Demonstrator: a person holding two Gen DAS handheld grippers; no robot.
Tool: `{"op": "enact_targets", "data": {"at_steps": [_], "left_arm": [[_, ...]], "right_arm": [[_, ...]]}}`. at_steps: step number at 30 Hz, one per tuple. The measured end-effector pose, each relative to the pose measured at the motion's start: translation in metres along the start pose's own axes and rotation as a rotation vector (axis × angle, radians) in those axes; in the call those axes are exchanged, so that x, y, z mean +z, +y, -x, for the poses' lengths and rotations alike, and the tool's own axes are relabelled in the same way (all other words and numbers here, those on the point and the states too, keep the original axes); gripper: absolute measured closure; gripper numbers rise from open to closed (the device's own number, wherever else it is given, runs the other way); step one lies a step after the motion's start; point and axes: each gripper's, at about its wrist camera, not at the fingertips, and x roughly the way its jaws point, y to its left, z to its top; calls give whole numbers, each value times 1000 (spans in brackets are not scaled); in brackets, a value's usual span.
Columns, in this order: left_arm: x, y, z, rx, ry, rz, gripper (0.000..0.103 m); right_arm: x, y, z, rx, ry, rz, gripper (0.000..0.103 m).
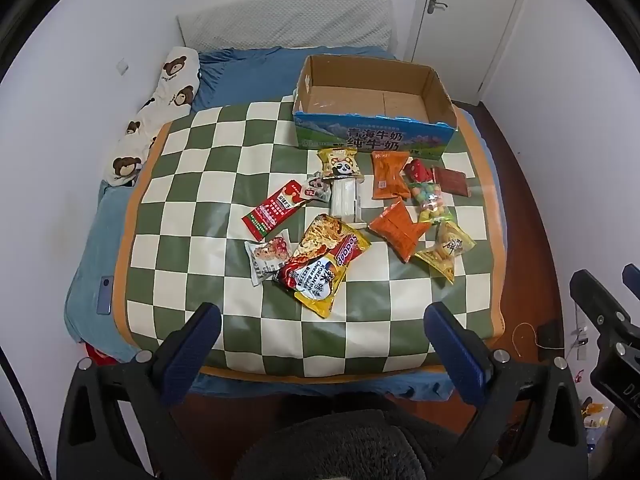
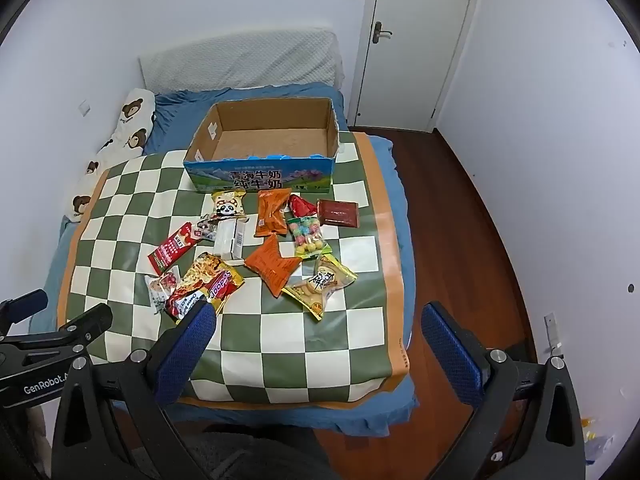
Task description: Organize snacks
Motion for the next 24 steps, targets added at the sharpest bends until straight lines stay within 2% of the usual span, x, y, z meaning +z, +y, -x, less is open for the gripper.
{"op": "enact_targets", "data": {"at_steps": [24], "left_arm": [[0, 0, 0, 1, -1, -3, 0]], "right_arm": [[-5, 4, 0, 14, 3, 19, 0]]}}
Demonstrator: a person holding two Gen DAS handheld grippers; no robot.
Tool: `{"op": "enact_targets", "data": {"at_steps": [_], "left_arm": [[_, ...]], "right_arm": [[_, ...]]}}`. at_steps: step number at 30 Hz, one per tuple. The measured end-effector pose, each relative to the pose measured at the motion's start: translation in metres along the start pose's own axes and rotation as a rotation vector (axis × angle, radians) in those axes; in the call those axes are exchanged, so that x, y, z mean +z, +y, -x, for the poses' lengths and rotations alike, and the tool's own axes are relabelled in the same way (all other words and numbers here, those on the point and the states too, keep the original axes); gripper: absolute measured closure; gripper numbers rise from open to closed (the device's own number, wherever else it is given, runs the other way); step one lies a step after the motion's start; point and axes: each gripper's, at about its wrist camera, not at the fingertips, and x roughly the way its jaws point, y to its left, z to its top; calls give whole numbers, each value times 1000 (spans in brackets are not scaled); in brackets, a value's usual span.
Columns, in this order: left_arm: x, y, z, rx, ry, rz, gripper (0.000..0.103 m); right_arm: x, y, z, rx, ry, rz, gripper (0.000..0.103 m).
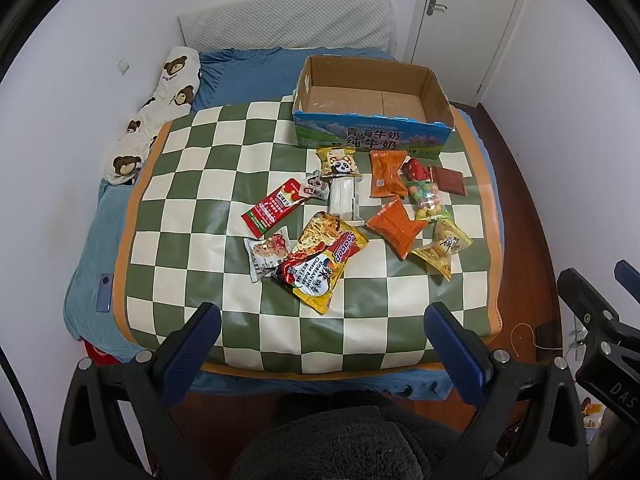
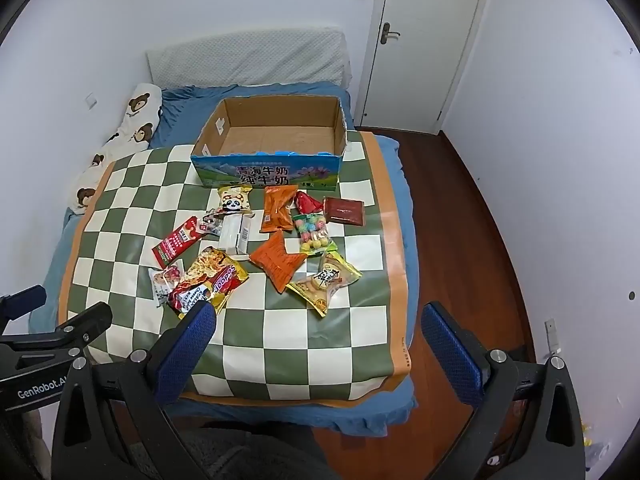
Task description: Organize snacks
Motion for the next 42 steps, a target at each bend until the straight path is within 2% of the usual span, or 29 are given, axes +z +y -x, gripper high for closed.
{"op": "enact_targets", "data": {"at_steps": [3, 42], "left_arm": [[-11, -2, 6, -2, 1, -1, 0], [-7, -7, 9, -5, -7, 3, 0]], "right_arm": [[0, 0, 1, 1, 1, 2, 0], [3, 9, 10, 11, -2, 2, 0]]}}
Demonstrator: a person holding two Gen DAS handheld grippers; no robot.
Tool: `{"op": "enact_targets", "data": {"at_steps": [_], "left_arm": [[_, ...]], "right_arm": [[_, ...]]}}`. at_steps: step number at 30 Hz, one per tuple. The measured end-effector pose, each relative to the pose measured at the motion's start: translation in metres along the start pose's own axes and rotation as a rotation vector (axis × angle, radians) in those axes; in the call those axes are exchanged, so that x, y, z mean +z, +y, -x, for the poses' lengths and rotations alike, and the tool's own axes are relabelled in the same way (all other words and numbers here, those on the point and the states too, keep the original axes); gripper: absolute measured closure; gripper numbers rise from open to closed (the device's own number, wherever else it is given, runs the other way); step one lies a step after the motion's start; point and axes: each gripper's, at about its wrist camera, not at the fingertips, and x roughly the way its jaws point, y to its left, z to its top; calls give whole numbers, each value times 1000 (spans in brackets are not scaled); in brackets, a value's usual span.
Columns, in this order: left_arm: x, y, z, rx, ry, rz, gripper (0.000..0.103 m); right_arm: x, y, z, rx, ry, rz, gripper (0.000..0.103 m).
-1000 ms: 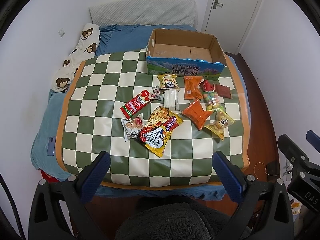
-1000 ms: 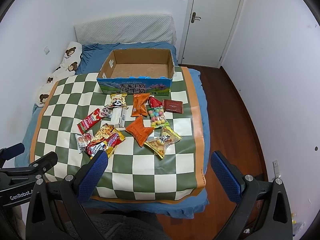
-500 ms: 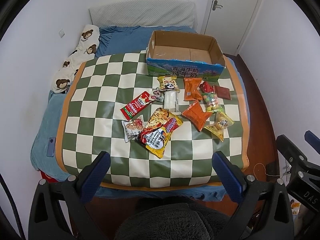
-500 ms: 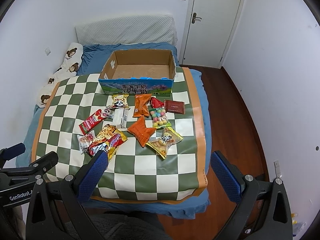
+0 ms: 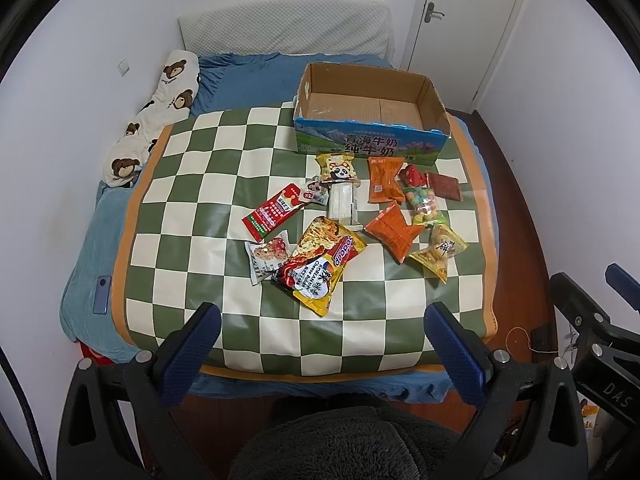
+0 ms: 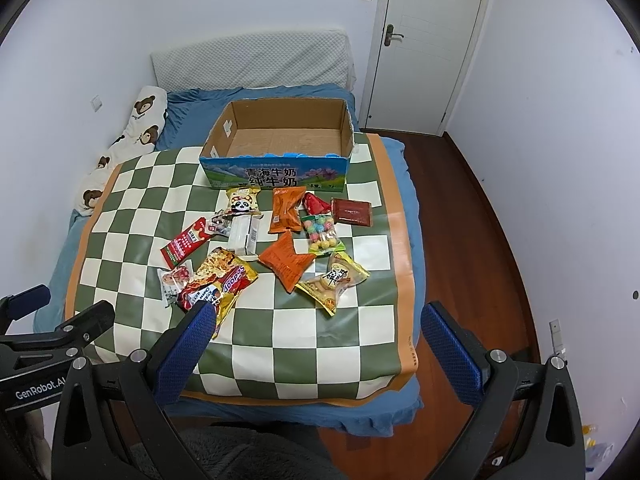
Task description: Organize snacks
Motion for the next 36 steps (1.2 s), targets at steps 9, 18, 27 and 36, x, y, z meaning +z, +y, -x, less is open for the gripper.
{"op": "enact_targets", "data": {"at_steps": [9, 18, 27, 36], "left_arm": [[1, -1, 1, -4, -1, 0, 0], [4, -5, 5, -3, -5, 3, 0], [29, -2, 8, 9, 1, 5, 0], [46, 17, -81, 196, 9, -92, 0]], "right_arm": [[-1, 1, 0, 5, -1, -2, 0], [-2, 0, 0, 17, 2, -7, 0], [-3, -3, -6, 27, 5, -12, 0], [2, -12, -85, 125, 98, -67, 0]]}}
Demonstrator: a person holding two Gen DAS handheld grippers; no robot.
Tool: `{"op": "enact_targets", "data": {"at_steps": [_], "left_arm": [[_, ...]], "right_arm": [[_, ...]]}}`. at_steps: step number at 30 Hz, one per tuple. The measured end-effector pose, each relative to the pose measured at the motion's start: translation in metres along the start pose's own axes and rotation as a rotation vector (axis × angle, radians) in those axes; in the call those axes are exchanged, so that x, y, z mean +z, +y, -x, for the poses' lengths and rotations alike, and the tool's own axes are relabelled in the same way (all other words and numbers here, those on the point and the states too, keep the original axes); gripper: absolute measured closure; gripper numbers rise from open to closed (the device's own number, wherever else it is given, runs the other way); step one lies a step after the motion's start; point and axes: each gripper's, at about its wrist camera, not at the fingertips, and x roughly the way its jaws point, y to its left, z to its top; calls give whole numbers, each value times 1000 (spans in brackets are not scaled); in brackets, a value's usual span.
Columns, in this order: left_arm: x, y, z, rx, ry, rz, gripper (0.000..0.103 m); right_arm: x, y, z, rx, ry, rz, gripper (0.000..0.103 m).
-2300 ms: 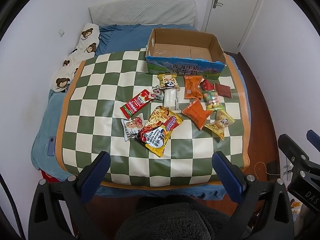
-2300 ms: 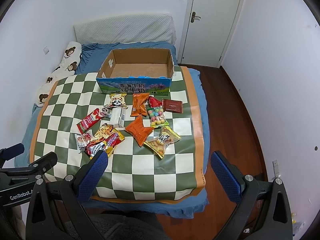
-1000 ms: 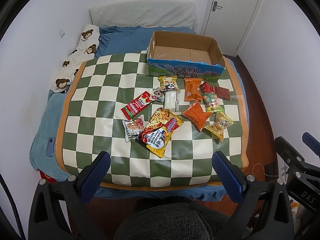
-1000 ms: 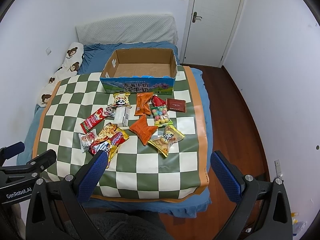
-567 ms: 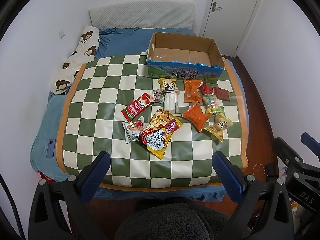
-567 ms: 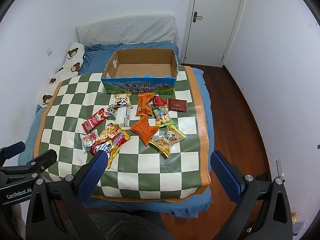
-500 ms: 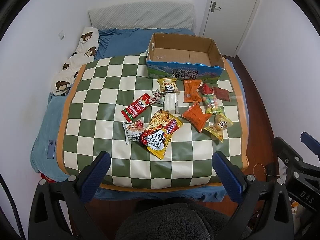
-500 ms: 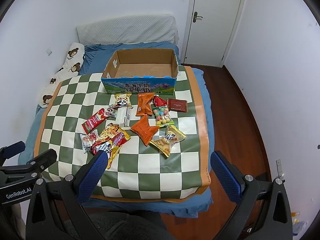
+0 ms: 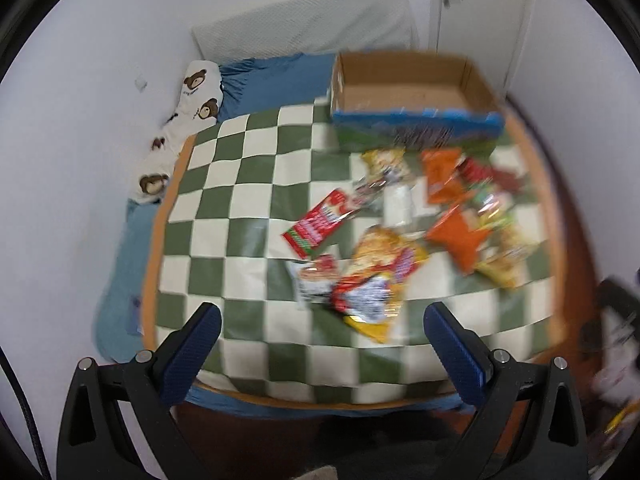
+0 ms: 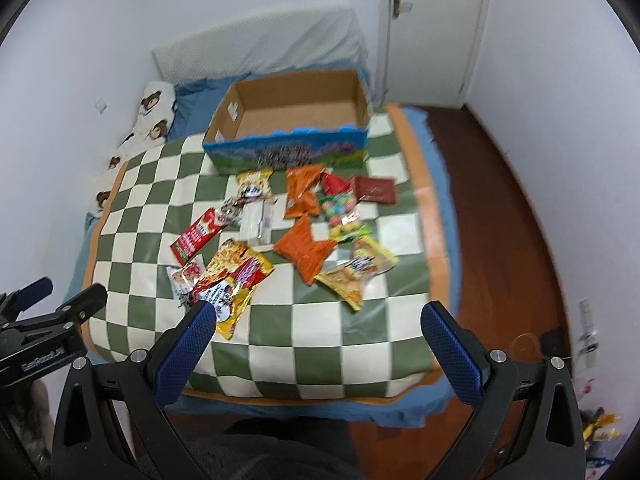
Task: Organize snacks
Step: 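Grasp the yellow Sedaap noodle pack with left tool while right tool grasps orange chip bag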
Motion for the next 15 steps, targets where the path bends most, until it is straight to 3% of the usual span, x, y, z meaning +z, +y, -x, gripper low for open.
{"op": "enact_targets", "data": {"at_steps": [2, 5, 9, 15], "left_arm": [[6, -3, -35, 48, 49, -37, 0], [8, -5, -85, 9, 148, -46, 0], [8, -32, -139, -21, 219, -139, 0], [18, -89, -219, -51, 313, -321, 0]], "right_arm": [[6, -4, -32, 5, 41, -6, 0], [14, -7, -81, -6, 103, -14, 0], [23, -11, -146, 57, 213, -34, 0], [45, 0, -218, 67, 277, 94, 0]]}}
